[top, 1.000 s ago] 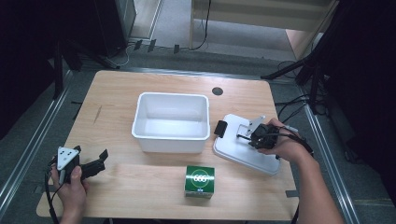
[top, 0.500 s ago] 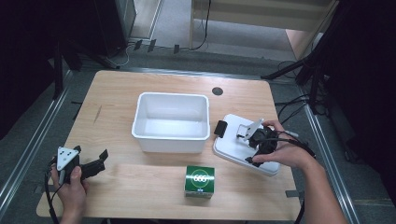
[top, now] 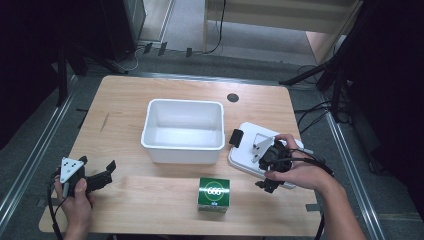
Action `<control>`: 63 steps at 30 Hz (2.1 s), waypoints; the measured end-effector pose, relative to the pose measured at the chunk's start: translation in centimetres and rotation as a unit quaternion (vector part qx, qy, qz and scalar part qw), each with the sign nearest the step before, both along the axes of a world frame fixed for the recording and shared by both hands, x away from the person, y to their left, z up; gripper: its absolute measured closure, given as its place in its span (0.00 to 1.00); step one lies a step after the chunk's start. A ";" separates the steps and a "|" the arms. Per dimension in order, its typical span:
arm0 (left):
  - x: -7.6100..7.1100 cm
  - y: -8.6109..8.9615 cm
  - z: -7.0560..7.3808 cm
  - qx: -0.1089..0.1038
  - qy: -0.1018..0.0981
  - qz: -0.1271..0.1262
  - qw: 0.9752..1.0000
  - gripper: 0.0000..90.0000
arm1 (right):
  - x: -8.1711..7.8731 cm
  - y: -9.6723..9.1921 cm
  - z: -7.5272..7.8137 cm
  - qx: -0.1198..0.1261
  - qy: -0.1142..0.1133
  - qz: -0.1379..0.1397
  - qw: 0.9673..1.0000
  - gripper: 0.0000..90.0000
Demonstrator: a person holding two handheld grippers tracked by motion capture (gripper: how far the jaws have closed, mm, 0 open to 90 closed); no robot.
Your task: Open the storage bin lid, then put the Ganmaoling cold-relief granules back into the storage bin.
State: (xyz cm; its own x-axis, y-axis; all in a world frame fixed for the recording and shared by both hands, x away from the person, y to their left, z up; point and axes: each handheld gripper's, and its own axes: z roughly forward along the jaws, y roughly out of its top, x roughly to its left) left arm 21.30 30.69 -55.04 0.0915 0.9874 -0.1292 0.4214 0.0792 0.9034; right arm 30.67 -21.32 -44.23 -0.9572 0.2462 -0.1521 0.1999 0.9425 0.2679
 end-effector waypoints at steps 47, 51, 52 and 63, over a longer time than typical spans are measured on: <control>0.0 -0.1 0.0 0.003 0.002 -0.002 1.000 0.02 | -5.5 10.2 -1.2 0.018 0.041 0.099 0.994 0.00; 0.0 -0.1 0.0 0.004 0.002 -0.002 1.000 0.02 | -5.5 10.8 -1.9 0.008 0.043 0.100 0.994 0.00; 0.0 -0.1 0.0 0.003 0.002 -0.002 1.000 0.02 | -5.5 10.9 -2.0 0.008 0.043 0.103 0.994 0.00; 0.1 0.0 0.0 -0.001 0.000 -0.002 1.000 0.02 | -5.3 12.3 -3.4 -0.007 0.047 0.107 0.993 0.00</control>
State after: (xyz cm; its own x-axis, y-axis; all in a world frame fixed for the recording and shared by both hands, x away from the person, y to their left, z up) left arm 21.36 30.66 -55.04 0.0944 0.9869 -0.1307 0.4225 0.0791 0.9029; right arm 25.36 -9.01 -47.59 -0.9975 0.0347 -0.0616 0.0186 0.9697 0.2435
